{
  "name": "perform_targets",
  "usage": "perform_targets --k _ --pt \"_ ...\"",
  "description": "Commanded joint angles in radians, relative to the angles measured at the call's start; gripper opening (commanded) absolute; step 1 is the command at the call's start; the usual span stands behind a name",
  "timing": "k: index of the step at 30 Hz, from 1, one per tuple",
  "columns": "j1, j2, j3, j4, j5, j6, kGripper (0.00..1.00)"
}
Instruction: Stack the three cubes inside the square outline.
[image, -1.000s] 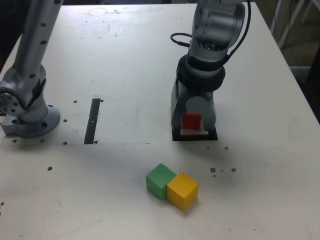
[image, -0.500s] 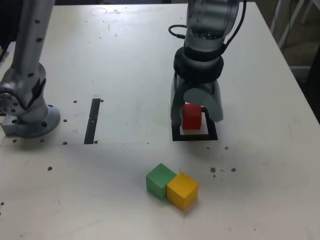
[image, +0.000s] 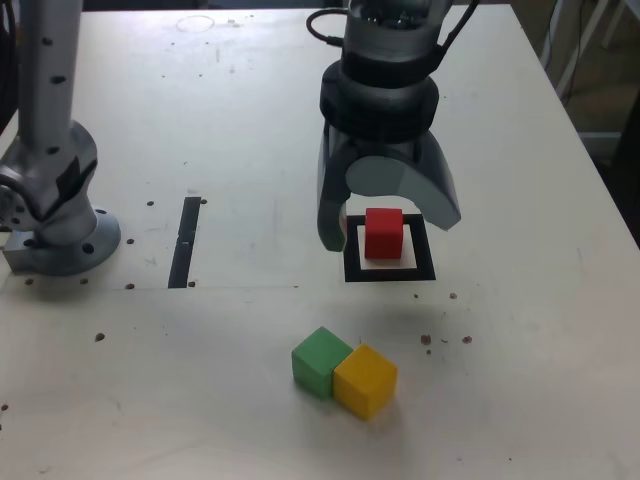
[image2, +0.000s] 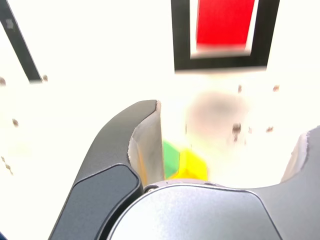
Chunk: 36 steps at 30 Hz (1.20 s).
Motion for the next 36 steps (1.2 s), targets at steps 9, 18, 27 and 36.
perform_targets --k 9,18,27,36 --pt "-0.136 0.045 -0.140 0.071 -0.047 -0.212 0.99" --pt "-0.216 0.041 0.023 -0.110 -0.117 -0.433 0.99" --pt "-0.244 0.056 0.049 -0.126 -0.159 -0.605 0.98" --pt "-0.276 0.116 0.020 -0.169 -0.180 -0.752 0.97"
